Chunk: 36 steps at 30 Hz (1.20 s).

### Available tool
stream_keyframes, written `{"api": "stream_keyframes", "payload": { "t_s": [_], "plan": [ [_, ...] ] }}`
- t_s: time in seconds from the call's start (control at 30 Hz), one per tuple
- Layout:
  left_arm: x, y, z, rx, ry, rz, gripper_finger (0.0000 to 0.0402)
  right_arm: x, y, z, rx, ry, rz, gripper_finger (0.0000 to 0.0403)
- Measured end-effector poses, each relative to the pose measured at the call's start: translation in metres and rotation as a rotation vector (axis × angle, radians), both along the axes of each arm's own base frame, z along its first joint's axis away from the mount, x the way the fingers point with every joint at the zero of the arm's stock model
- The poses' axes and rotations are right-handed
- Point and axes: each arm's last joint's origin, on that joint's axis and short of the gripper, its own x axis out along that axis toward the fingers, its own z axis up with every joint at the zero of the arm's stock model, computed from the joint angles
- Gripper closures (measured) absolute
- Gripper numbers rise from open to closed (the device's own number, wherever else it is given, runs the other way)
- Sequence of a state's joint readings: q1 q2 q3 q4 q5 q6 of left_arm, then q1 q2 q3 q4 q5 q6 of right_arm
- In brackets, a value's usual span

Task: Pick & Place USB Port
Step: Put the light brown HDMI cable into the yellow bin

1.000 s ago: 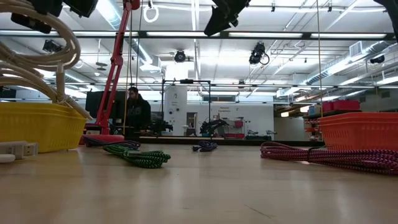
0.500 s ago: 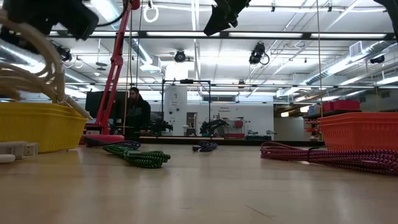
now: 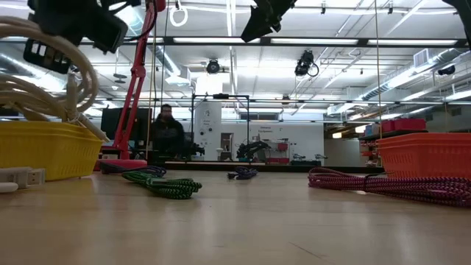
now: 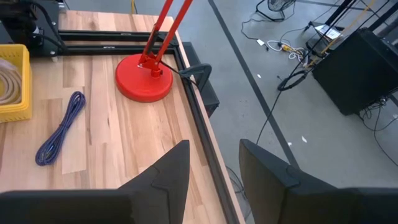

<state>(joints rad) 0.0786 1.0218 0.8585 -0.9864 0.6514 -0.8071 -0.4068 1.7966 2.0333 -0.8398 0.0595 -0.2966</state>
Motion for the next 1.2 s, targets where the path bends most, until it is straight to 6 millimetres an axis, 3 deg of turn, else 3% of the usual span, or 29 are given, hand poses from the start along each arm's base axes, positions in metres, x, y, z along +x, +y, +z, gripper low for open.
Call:
{"api": "stream_keyframes", "payload": {
  "t_s": [0.57, 0.9, 1.2],
  "plan": [
    [-0.011, 0.017, -0.004, -0.017, 0.051, -0.001, 0.0365, 0.000, 0.000, 0.000, -0.002, -0.001, -0.002, 0.0262],
    [-0.012, 0.018, -0.005, -0.025, 0.083, 0.028, 0.0241, 0.000, 0.000, 0.000, 0.001, -0.003, -0.004, 0.0262],
    [-0.012, 0.019, -0.006, 0.033, 0.104, 0.059, 0.0249, 0.000, 0.000, 0.000, 0.004, -0.004, -0.004, 0.0262]
  ]
}}
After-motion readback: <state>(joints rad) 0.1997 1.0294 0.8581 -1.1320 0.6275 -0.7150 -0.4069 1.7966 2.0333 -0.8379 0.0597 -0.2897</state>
